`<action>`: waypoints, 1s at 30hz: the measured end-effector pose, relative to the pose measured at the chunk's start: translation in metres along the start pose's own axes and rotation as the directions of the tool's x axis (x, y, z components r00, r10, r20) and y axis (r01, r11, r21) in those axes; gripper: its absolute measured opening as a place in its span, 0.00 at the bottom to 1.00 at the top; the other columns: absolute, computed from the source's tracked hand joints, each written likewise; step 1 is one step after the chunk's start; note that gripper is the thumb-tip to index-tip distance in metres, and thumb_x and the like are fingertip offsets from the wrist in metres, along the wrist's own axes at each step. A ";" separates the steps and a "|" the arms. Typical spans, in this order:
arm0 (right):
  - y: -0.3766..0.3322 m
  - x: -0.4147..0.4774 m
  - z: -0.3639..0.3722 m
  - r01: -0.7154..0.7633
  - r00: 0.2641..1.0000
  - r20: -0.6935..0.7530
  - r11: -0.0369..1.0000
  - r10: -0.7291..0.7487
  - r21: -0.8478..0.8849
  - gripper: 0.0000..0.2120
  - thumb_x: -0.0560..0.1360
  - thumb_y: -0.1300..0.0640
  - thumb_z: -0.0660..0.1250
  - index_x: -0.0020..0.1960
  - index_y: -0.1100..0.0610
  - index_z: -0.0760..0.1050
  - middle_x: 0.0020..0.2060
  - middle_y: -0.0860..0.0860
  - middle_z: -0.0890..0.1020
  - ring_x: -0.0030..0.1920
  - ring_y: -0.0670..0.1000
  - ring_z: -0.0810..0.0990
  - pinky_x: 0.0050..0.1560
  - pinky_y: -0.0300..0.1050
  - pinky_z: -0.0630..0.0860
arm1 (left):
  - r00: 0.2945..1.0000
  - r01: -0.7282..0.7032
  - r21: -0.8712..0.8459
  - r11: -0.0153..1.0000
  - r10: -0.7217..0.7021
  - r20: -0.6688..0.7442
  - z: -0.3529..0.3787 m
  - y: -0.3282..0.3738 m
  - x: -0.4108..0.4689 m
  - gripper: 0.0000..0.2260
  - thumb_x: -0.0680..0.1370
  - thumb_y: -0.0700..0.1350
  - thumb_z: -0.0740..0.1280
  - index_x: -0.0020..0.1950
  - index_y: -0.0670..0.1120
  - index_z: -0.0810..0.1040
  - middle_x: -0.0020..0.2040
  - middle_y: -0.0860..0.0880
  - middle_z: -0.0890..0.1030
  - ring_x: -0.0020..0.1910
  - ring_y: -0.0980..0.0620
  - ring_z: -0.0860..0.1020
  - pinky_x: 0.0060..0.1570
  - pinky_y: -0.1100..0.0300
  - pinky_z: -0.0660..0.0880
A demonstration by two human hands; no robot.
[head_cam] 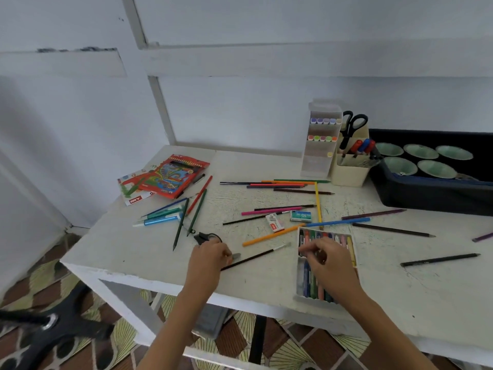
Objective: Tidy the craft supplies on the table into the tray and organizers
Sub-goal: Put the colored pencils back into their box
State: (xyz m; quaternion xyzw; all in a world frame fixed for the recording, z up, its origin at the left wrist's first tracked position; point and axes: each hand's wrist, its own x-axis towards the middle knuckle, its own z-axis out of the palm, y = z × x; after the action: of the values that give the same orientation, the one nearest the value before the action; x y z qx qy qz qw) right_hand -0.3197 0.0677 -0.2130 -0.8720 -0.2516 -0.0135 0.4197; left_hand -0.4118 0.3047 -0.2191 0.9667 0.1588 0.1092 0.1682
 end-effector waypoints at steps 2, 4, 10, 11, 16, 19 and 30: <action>0.005 -0.001 -0.006 -0.028 0.999 -0.022 1.000 0.028 0.009 0.12 0.74 0.66 0.67 0.43 0.48 0.78 0.40 0.44 0.78 0.40 0.42 0.76 0.40 0.33 0.73 | 0.995 -0.045 -0.045 0.998 0.041 -0.086 -0.001 0.005 0.002 0.05 0.74 0.41 0.71 0.47 0.42 0.83 0.42 0.46 0.80 0.39 0.49 0.77 0.40 0.55 0.74; 0.010 -0.002 -0.014 -0.064 0.997 -0.047 0.997 0.065 0.033 0.13 0.74 0.67 0.66 0.43 0.48 0.78 0.40 0.43 0.78 0.39 0.44 0.77 0.38 0.34 0.74 | 0.984 -0.065 -0.179 0.982 0.033 -0.175 -0.005 0.023 0.000 0.05 0.74 0.41 0.70 0.47 0.41 0.82 0.41 0.47 0.78 0.38 0.51 0.76 0.39 0.55 0.75; 0.022 -0.010 -0.032 -0.133 0.984 -0.118 0.990 0.137 0.036 0.12 0.74 0.66 0.66 0.44 0.50 0.79 0.42 0.44 0.78 0.43 0.40 0.76 0.40 0.29 0.70 | 0.997 0.071 -0.603 0.795 -0.061 0.036 0.001 0.100 -0.004 0.02 0.73 0.44 0.72 0.41 0.47 0.81 0.35 0.53 0.79 0.33 0.62 0.76 0.37 0.68 0.75; 0.023 -0.012 -0.033 -0.140 0.981 -0.129 0.989 0.144 0.040 0.12 0.74 0.67 0.66 0.43 0.49 0.79 0.42 0.44 0.78 0.43 0.40 0.76 0.41 0.29 0.70 | 0.993 0.114 -0.619 0.777 -0.069 0.096 0.006 0.108 -0.004 0.03 0.73 0.44 0.72 0.40 0.47 0.80 0.34 0.53 0.79 0.32 0.62 0.76 0.37 0.68 0.75; 0.027 -0.023 -0.037 -0.166 0.966 -0.190 0.984 0.174 0.056 0.12 0.73 0.69 0.66 0.43 0.52 0.80 0.42 0.46 0.81 0.44 0.40 0.78 0.43 0.30 0.74 | 0.980 0.183 -0.535 0.825 -0.112 0.163 0.036 0.128 -0.007 0.04 0.72 0.45 0.72 0.40 0.47 0.80 0.32 0.54 0.78 0.31 0.60 0.75 0.33 0.72 0.71; 0.029 -0.030 -0.036 -0.179 0.964 -0.188 0.982 0.188 0.067 0.12 0.73 0.68 0.66 0.43 0.52 0.79 0.41 0.46 0.80 0.44 0.39 0.77 0.44 0.26 0.73 | 0.981 0.192 -0.492 0.849 -0.157 0.112 0.042 0.130 -0.013 0.06 0.72 0.47 0.73 0.44 0.47 0.78 0.34 0.53 0.78 0.32 0.60 0.75 0.33 0.71 0.68; 0.039 -0.042 -0.020 -0.165 0.973 -0.170 0.986 0.157 -0.030 0.10 0.73 0.67 0.67 0.47 0.53 0.78 0.42 0.47 0.74 0.42 0.43 0.74 0.43 0.32 0.73 | 0.964 0.266 -0.611 0.745 -0.209 0.165 0.053 0.122 -0.024 0.15 0.70 0.49 0.75 0.47 0.46 0.72 0.31 0.50 0.76 0.30 0.57 0.73 0.30 0.68 0.67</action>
State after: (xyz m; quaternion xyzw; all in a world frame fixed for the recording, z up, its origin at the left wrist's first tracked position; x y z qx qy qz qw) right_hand -0.3349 0.0148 -0.2384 -0.8944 -0.1438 -0.0579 0.4196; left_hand -0.3866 0.1724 -0.2278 0.8305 0.2277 0.0920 0.5000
